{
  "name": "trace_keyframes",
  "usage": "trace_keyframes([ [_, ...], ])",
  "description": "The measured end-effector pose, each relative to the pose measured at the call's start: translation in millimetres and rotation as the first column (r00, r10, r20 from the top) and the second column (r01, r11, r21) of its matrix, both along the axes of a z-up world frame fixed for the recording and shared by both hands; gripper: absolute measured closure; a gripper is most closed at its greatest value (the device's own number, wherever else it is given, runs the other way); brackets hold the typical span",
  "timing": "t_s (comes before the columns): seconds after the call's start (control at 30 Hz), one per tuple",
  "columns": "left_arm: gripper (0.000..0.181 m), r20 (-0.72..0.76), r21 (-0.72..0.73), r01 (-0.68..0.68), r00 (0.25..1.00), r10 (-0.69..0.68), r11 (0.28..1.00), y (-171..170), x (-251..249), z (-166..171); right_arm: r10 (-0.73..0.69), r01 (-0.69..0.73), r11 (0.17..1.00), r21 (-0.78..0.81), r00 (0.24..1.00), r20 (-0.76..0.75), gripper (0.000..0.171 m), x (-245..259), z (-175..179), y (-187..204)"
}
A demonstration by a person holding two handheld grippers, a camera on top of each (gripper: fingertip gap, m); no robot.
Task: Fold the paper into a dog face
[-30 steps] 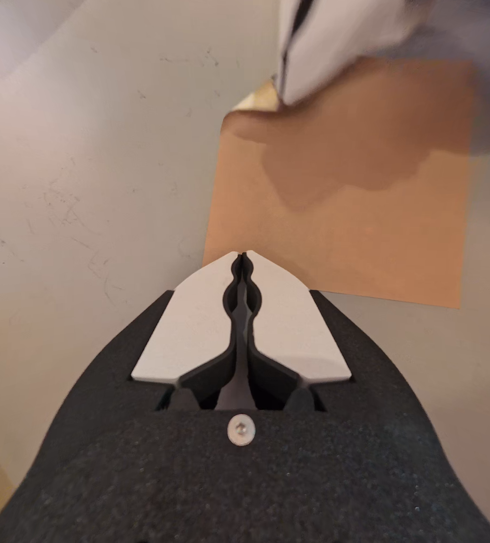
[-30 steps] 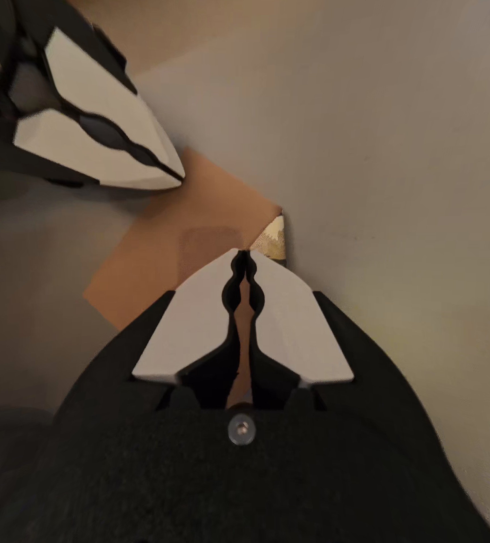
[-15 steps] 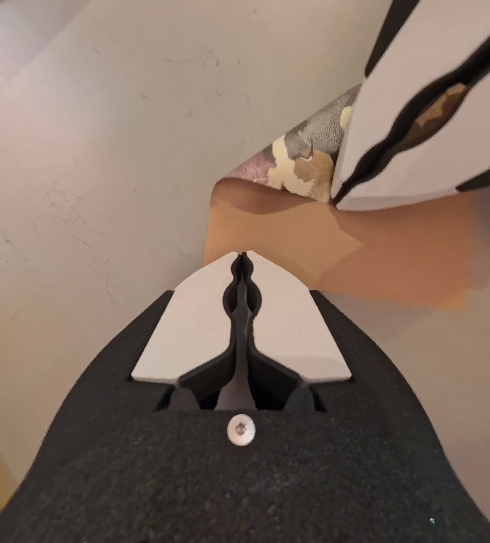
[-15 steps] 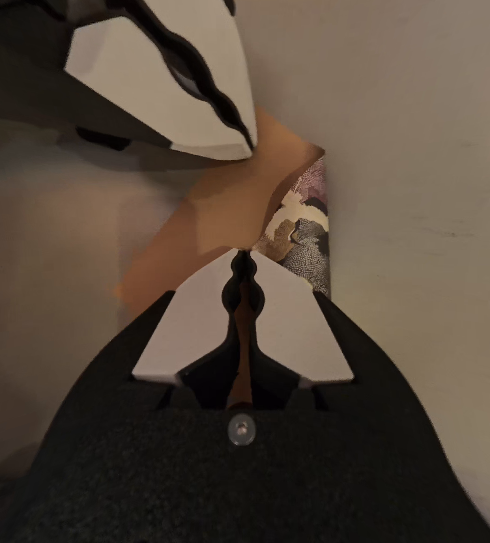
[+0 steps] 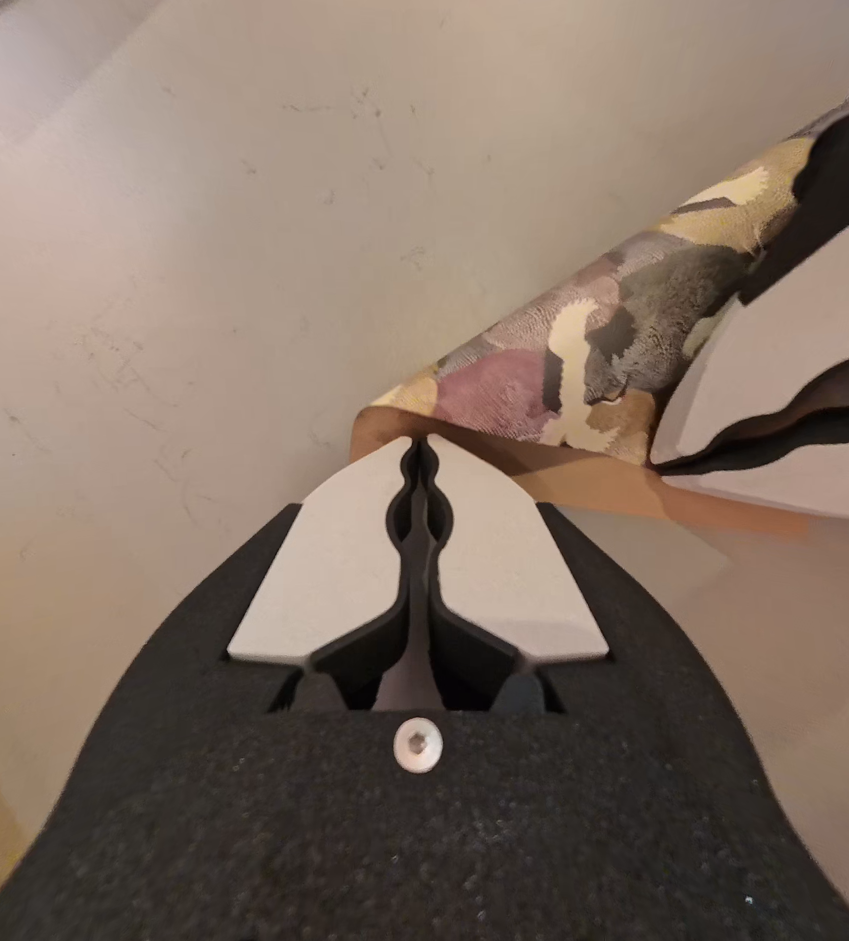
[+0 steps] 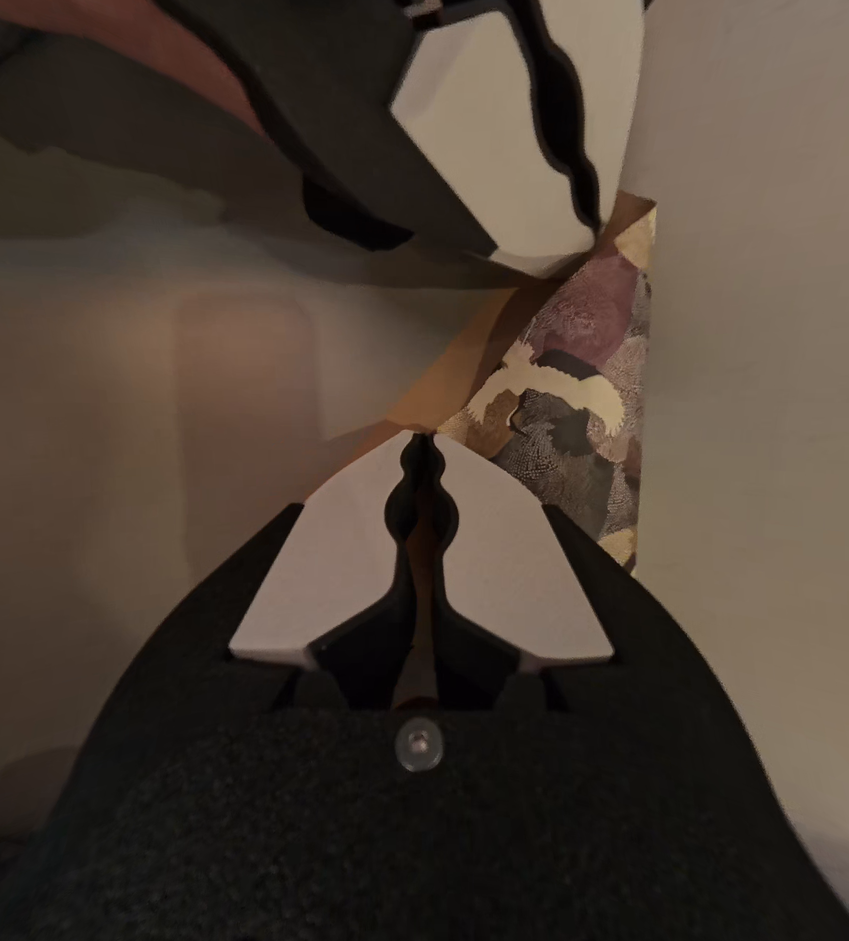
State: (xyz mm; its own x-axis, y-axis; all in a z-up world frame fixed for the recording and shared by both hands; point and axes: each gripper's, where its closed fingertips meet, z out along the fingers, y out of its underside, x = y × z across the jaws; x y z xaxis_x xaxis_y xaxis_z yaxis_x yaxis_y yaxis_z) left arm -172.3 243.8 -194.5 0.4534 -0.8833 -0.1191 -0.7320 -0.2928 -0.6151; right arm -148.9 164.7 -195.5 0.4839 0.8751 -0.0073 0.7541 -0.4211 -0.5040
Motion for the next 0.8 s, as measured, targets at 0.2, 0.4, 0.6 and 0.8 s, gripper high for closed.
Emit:
trace_keyframes([
  [0.2, 0.181, -0.022, 0.038, 0.024, 0.999, -0.023, 0.999, -2, -1, 0, -0.017, 0.017, 0.999, 0.037, 1.0, -0.003, 0.171, 1, 0, -5],
  [0.4, 0.181, -0.009, -0.004, 0.139, 0.99, -0.139, 0.99, -16, 2, 0, -0.001, 0.002, 0.999, 0.054, 1.0, -0.007, 0.171, 1, 0, -4],
  [0.6, 0.181, 0.072, -0.109, 0.215, 0.975, -0.209, 0.97, -30, 7, 1, 0.002, -0.001, 0.999, 0.051, 1.0, -0.012, 0.171, 0, 0, -4],
  [0.8, 0.181, 0.084, -0.121, 0.208, 0.976, -0.199, 0.971, -30, 7, 1, 0.013, -0.013, 1.0, 0.022, 1.0, 0.0, 0.171, 2, 0, -16],
])
